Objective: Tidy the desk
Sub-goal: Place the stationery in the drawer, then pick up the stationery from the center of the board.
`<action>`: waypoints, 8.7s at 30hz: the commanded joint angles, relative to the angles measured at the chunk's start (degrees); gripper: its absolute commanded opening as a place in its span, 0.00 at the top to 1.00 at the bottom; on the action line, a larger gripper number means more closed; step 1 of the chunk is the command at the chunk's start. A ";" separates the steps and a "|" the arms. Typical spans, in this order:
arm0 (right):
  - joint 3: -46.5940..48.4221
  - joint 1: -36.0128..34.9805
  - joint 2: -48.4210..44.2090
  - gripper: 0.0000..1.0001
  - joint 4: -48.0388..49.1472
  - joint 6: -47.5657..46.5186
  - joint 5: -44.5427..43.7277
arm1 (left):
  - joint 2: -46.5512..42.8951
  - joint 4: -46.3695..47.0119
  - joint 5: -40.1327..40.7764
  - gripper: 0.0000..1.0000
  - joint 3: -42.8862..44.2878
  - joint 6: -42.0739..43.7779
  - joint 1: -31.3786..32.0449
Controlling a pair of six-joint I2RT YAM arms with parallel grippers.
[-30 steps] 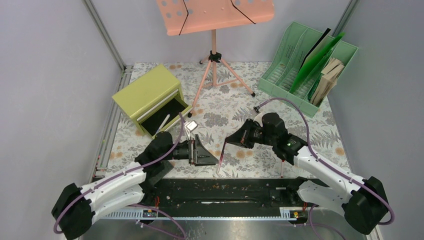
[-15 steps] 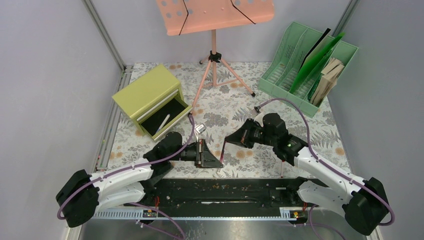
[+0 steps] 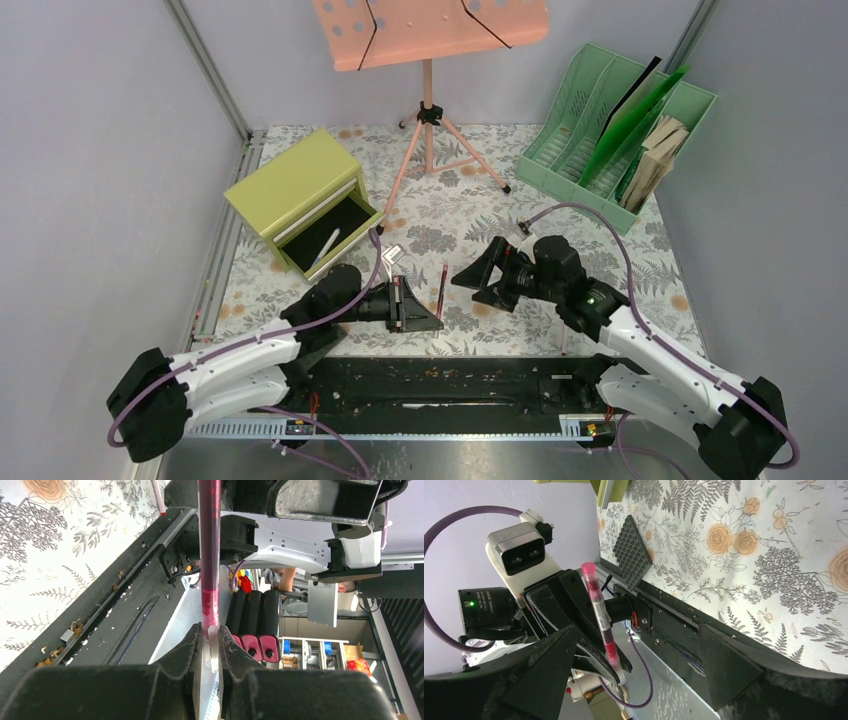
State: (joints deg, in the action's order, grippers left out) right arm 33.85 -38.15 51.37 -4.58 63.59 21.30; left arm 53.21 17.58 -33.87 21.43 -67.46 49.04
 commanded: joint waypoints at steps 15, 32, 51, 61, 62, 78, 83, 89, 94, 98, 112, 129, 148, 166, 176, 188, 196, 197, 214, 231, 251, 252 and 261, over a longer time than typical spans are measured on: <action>-6.49 -0.35 -7.25 0.01 -6.14 -1.90 -4.41 | -14.41 -23.61 14.27 1.00 5.36 16.07 -11.02; -8.53 -0.37 -6.59 0.00 -7.28 -2.51 -3.98 | -0.46 -59.75 44.71 1.00 31.66 57.45 -12.63; -9.44 -0.36 -6.38 0.01 -9.90 -3.91 -4.93 | 14.33 -65.15 69.37 1.00 40.45 66.10 -12.57; -9.23 -0.43 -5.94 0.00 -12.71 -4.78 -5.88 | 25.77 -64.30 78.62 1.00 42.58 67.02 -12.99; -9.33 -0.36 -5.72 0.01 -12.87 -4.79 -5.84 | 26.91 -64.06 78.83 1.00 42.96 67.02 -13.10; -11.08 -0.39 -5.71 0.00 -12.85 -3.89 -5.37 | 34.06 -59.07 77.84 1.00 41.44 68.91 -19.18; -11.25 -0.35 -4.86 0.01 -12.18 -3.84 -4.86 | 36.17 -59.32 77.37 1.00 42.25 68.63 -20.82; -11.56 -0.39 -3.91 0.01 -11.29 -3.83 -3.84 | 37.05 -60.66 77.85 1.00 43.17 68.08 -22.32; -11.55 -0.32 -3.78 0.01 -11.28 -3.91 -3.60 | 37.22 -60.78 78.92 0.94 43.05 67.97 -22.41; -11.61 -0.40 -4.06 0.01 -11.24 -3.74 -3.38 | 36.81 -60.97 80.79 0.65 43.35 67.92 -22.47; -11.61 -0.40 -4.07 0.00 -10.87 -3.56 -3.20 | 28.75 -63.36 76.10 0.25 44.77 67.64 -20.67; -11.84 -0.40 -4.61 0.01 -11.15 -3.48 -3.81 | 0.21 -51.86 33.53 0.15 36.06 49.96 -18.67; -13.48 -0.40 -7.99 0.01 -13.86 -2.91 -6.04 | -9.92 -41.20 3.71 0.01 25.28 36.22 -19.59; 1.12 -0.43 -6.11 0.02 -40.38 -14.60 -27.84 | -1.39 -50.19 1.38 0.01 26.18 40.60 -19.60; 9.75 -0.23 1.07 0.01 -54.72 -16.02 -45.36 | -0.27 -50.08 1.15 0.01 25.79 39.77 -19.64; 6.20 11.61 4.69 0.02 -50.49 -21.56 -37.87 | 1.31 -49.33 0.19 0.01 25.55 38.45 -19.66; 3.25 18.14 10.02 0.08 -43.52 -24.85 -30.46 | 2.41 -49.14 0.04 0.01 24.76 37.56 -19.60; 3.18 19.17 11.32 0.09 -42.72 -25.74 -29.23 | 2.49 -48.99 -0.23 0.01 24.64 37.58 -19.59; 7.24 25.82 24.25 0.45 -40.56 -32.99 -26.64 | 2.51 -49.14 -1.00 0.01 24.45 38.23 -19.59; 7.20 31.33 23.94 0.43 -38.01 -30.84 -30.61 | 4.01 -48.28 -1.68 0.01 24.58 38.16 -19.64; 7.85 35.69 33.88 0.98 -32.67 -36.49 -15.84 | 4.62 -49.13 -1.29 0.01 27.06 38.73 -19.59; 7.94 35.69 34.03 1.00 -32.62 -36.64 -15.30 | 4.69 -49.14 -1.39 0.01 27.17 38.72 -19.59; 8.71 35.69 30.06 1.00 -33.94 -39.02 -8.00 | 3.06 -50.00 0.36 0.01 27.03 39.28 -19.66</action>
State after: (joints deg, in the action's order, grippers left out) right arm 41.63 -2.24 84.05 -38.28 26.28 8.97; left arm 57.84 -33.47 -33.85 46.13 -29.32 29.67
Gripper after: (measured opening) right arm 0.081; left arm 0.985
